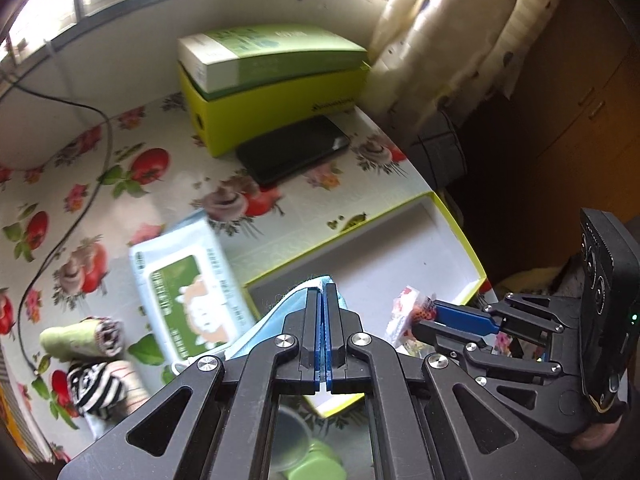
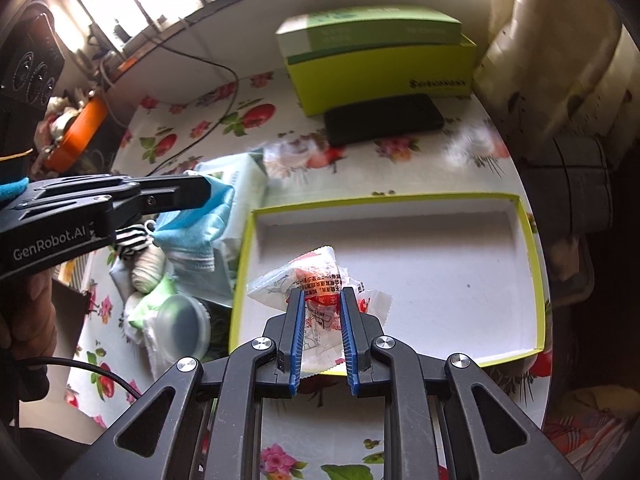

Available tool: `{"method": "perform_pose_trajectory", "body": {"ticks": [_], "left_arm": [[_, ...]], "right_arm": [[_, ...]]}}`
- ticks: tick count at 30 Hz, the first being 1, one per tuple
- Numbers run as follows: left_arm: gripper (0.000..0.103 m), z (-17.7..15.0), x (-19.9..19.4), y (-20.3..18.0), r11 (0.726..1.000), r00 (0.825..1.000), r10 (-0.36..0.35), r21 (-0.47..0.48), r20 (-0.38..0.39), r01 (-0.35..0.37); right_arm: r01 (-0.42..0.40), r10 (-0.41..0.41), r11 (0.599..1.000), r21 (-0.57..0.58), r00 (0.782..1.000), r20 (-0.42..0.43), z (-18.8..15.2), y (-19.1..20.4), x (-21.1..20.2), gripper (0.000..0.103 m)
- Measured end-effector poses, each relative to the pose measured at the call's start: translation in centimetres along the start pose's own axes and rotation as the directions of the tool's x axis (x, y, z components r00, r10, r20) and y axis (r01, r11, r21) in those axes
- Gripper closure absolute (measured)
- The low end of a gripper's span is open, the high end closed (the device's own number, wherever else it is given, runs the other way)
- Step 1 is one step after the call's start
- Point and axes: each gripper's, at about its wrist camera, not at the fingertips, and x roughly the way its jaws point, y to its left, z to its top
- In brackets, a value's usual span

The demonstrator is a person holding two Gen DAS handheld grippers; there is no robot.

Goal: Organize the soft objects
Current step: 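Carry the mask with the left gripper while the right gripper carries the snack bag to the white tray, then open the left gripper over the tray while the right gripper releases the snack bag beside the mask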

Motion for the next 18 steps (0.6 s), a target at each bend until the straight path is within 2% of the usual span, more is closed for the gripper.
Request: {"method": "perform_pose_trajectory", "body": {"ticks": [7, 14, 18], "left_arm": [[0.103, 1.0, 3.6, -1.2, 0.998, 0.997, -0.047, 0.036, -0.053, 0.049], [0.103, 1.3, 7.6, -0.6, 0.998, 0.991, -0.051, 0.013, -0.124, 0.053], [0.102, 1.5, 8.7, -0.1, 0.998, 0.988, -0.066, -0.011, -0.139, 0.065]], "right_arm": [[0.017, -0.016, 0.999, 0.04, 0.999, -0.029, -0.4, -1.9, 1.3, 0.087], [0.024, -0.02, 0.998, 0.056, 0.998, -0.065, -0.6, -2.6, 3.1, 0.086], [0.021, -0.016, 0.998, 0.054, 0.997, -0.08, -0.4, -2.6, 4.0, 0.086]]}}
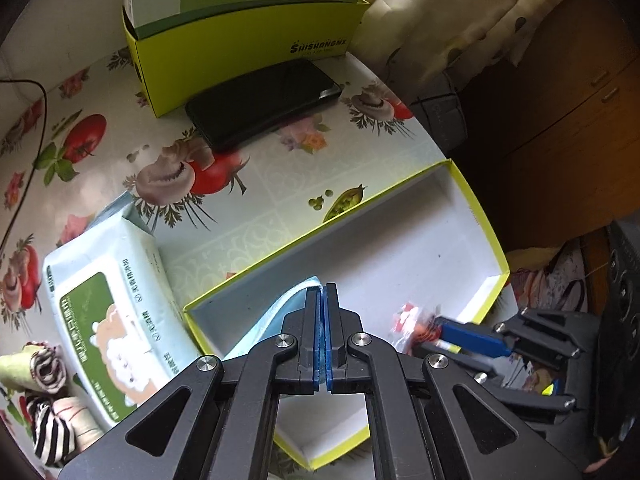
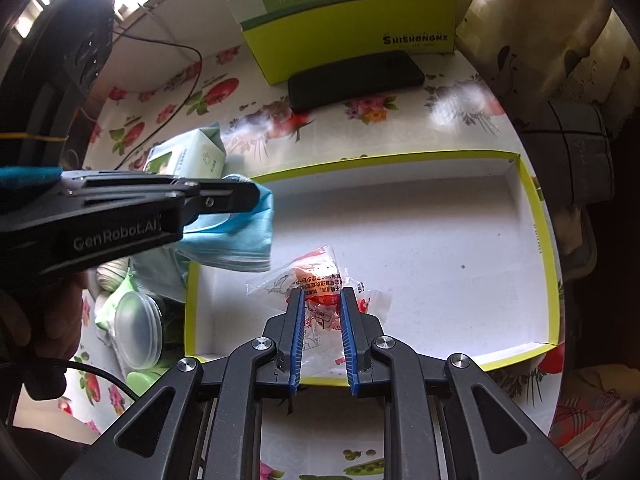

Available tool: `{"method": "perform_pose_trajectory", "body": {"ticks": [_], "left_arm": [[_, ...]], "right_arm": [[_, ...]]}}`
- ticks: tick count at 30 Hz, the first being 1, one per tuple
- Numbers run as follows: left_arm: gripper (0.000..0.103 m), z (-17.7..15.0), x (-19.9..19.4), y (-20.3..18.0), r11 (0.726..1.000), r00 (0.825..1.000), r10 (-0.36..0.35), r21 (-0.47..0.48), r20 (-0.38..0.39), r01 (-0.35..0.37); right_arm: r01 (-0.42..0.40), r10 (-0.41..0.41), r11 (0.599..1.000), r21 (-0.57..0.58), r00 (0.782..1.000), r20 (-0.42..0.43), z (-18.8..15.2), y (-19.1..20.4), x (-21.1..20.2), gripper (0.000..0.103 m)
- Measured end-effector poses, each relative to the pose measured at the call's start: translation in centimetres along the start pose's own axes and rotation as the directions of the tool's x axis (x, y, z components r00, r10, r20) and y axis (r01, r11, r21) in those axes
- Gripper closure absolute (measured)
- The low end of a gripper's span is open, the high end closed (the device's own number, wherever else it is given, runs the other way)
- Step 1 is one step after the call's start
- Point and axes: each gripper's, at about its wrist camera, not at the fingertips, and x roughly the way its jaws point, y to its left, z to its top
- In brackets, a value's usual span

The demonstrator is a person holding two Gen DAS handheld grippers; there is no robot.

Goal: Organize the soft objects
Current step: 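Open the left gripper over the tray while the right gripper releases the snack bag beside the mask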

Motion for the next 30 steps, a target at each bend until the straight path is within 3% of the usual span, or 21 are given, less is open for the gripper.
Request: {"method": "perform_pose_trajectory", "body": {"ticks": [9, 15, 30], "left_arm": [[0.081, 0.7, -1.7, 1.6, 0.995, 0.996, -0.077, -0.056, 0.048, 0.08], [0.081, 0.4, -2.2, 1.8, 0.993, 0.995, -0.089, -0.068, 0.046, 0.092], [0.081, -3.0, -8.3, 4.9, 0.989, 0.991, 0.028, -0.147, 0.132, -0.008]], "right_arm": [[-0.024, 0.024, 0.999, -0.025, 0.999, -0.023, 0.3, 0.9, 1.5, 0.087], [-0.036, 0.035, 0.999, -0.033, 0.999, -0.027, 0.2, 1.6, 1.8, 0.087], [-0.134, 0.123, 0.983, -0.122, 0.988, -0.095, 0.3, 6.1, 4.5, 0.084]]}}
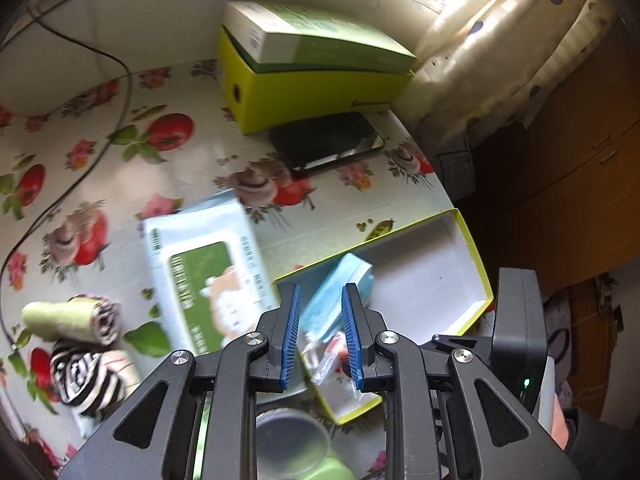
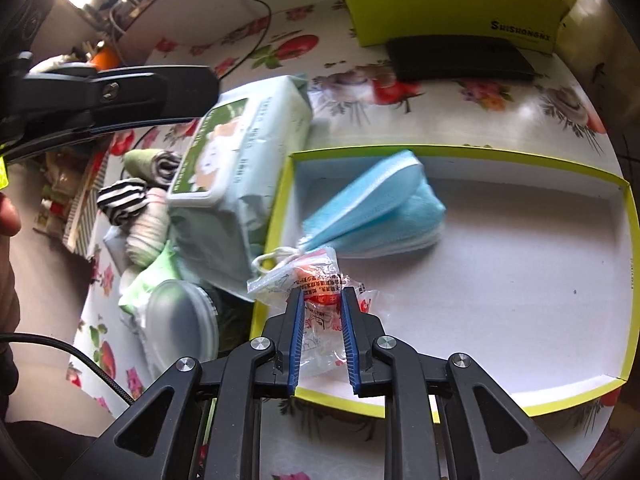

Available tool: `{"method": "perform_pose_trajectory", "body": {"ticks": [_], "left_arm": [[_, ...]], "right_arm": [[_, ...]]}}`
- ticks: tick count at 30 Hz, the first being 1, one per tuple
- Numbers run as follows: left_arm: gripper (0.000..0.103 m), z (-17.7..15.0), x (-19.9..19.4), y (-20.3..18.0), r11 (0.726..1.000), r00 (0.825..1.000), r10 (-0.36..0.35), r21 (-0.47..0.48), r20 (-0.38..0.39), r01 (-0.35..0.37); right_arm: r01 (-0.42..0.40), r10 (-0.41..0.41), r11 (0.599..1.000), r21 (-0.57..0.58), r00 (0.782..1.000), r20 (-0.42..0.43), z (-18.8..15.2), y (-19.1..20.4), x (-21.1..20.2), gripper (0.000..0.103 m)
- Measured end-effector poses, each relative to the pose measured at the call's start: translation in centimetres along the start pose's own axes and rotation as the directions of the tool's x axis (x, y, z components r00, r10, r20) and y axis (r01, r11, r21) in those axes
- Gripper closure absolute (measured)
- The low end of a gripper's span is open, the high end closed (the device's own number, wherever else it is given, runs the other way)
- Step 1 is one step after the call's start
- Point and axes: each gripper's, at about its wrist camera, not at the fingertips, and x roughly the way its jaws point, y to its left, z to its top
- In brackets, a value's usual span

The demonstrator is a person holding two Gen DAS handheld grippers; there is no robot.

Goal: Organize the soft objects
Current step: 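Open the left gripper over the tray while the right gripper releases the snack bag beside the mask, then move both open grippers back over the pile of soft items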

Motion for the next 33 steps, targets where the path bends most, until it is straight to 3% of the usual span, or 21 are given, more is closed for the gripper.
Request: {"method": "perform_pose_trajectory", "body": {"ticks": [5, 17, 33], "left_arm": [[0.081, -1.3, -1.6, 0.3, 0.999, 0.999, 0.039, -0.005, 0.021, -0.039], [0.081, -4.5, -5.5, 0.4, 0.995, 0.992, 0.103, -0.026, 0.079, -0.101], [0.081, -9.2, -10.2, 3.5, 0.972, 0.972, 0.205, -0.143, 0.119, -0.188]], "right_arm": [[0.026, -0.026, 1.0, -0.007, 1.0, 0.008, -0.6, 0.2, -1.2, 0.066], [0.044, -0.044, 0.999, 0.002, 0.997, 0.06, -2.6, 1.3, -5.8, 0.051], [0.031, -0.026, 0.997, -0.068, 0.997, 0.073, -3.8, 6.2, -8.5, 0.048]]}}
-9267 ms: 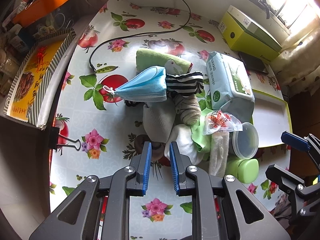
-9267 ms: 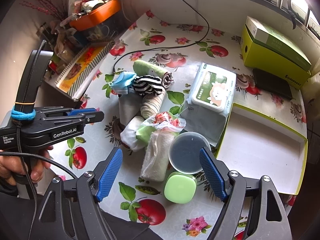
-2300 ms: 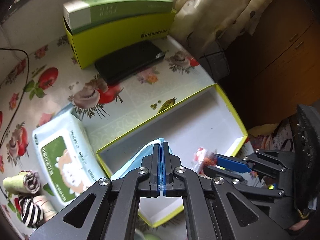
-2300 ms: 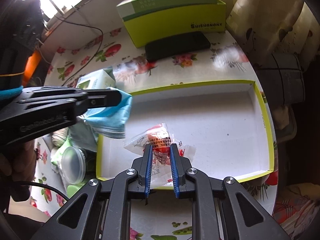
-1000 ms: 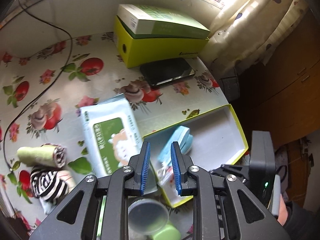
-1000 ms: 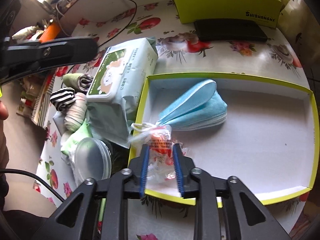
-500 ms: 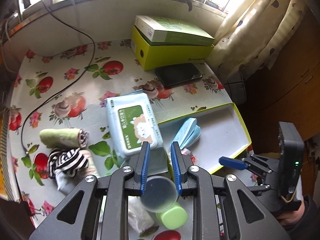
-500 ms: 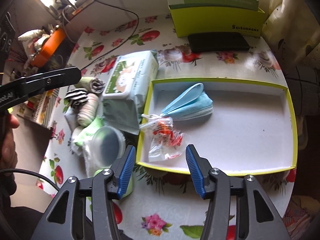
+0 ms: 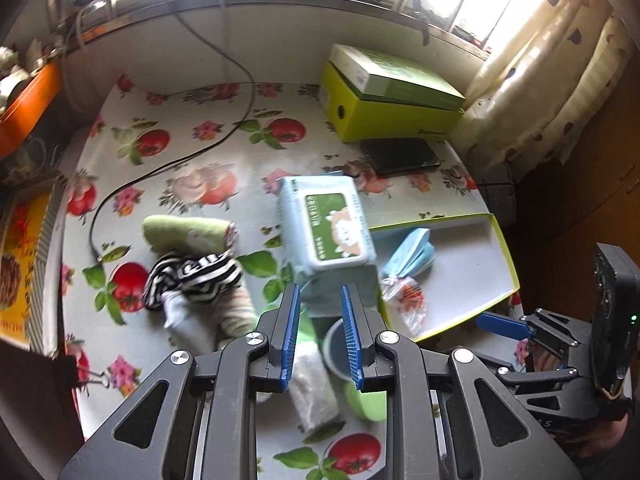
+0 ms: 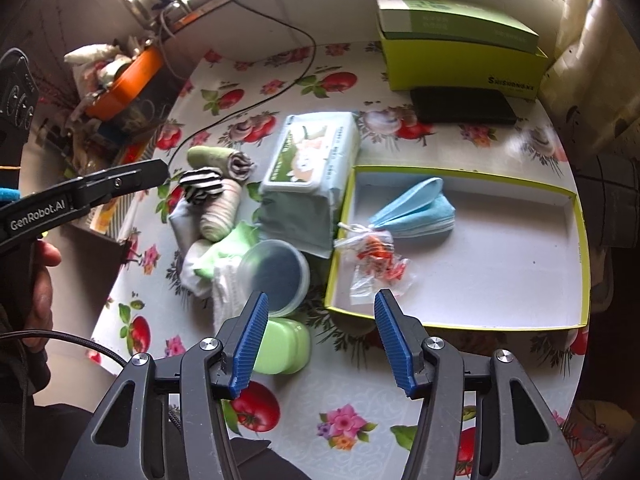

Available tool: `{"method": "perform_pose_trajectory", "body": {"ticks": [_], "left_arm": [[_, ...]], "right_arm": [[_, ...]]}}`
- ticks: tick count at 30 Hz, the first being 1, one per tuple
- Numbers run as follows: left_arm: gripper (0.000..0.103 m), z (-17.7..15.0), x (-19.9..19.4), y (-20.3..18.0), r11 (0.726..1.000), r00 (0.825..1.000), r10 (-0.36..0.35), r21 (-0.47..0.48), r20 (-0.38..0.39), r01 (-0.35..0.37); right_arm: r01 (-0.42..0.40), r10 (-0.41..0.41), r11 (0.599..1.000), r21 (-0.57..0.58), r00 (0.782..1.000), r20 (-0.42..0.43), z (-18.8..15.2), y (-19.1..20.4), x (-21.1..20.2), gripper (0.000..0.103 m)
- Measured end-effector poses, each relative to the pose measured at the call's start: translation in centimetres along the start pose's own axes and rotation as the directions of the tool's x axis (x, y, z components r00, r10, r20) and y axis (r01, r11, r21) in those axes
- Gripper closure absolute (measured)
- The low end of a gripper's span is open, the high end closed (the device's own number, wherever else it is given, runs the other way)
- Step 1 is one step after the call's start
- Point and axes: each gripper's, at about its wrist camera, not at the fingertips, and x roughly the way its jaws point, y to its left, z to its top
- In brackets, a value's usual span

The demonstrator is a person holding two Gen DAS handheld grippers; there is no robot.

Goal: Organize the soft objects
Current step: 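Move both open grippers back over the pile of soft items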

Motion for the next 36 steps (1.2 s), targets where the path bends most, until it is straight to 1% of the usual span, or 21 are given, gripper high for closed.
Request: {"method": "perform_pose_trajectory", "body": {"ticks": [5, 12, 16, 20, 23, 25, 31, 36], "left_arm": [[0.081, -1.1, -0.5, 1.3, 1.0, 1.0, 0.021, -0.022, 0.002, -0.021], [0.081, -2.3, -2.0, 3.0, 0.997, 0.998, 0.052, -0.066, 0.026, -0.05], [0.081, -2.8, -2.6, 3.9, 0.994, 0.997, 0.067, -0.088, 0.039, -0.064], [0.081, -3.2, -2.8, 4.6, 0.992, 0.996, 0.078, -0.104, 0.04, -0.074], [0.081, -3.6, -2.9, 5.1, 0.99, 0.996, 0.082, -0.115, 0.037, -0.077], [0.081, -3.8, -2.9, 5.3, 0.99, 0.996, 0.084, -0.119, 0.035, -0.079], [0.081, -3.9, -3.1, 5.7, 0.988, 0.995, 0.09, -0.132, 0.039, -0.084], [0.081, -4.0, -3.0, 6.0, 0.986, 0.995, 0.093, -0.139, 0.035, -0.087]], "right_arm": [[-0.001, 0.001, 0.999, -0.044, 1.0, 0.002, -0.1, 2.0, -0.2, 0.048], [0.005, -0.003, 0.996, -0.094, 1.0, 0.014, 0.1, 4.3, -0.7, 0.048], [-0.012, 0.012, 0.993, -0.117, 1.0, 0.007, 0.1, 5.5, -0.7, 0.047], [-0.033, 0.031, 0.989, -0.142, 0.999, -0.017, -0.1, 6.6, -0.4, 0.045], [-0.064, 0.059, 0.987, -0.148, 0.997, -0.039, -0.2, 7.6, -0.2, 0.045], [-0.068, 0.061, 0.983, -0.172, 0.997, -0.045, -0.3, 8.3, -0.1, 0.045], [-0.066, 0.058, 0.977, -0.205, 0.997, -0.044, -0.1, 9.5, -0.3, 0.045], [-0.063, 0.056, 0.979, -0.194, 0.998, -0.042, 0.2, 9.5, -0.3, 0.045]]}}
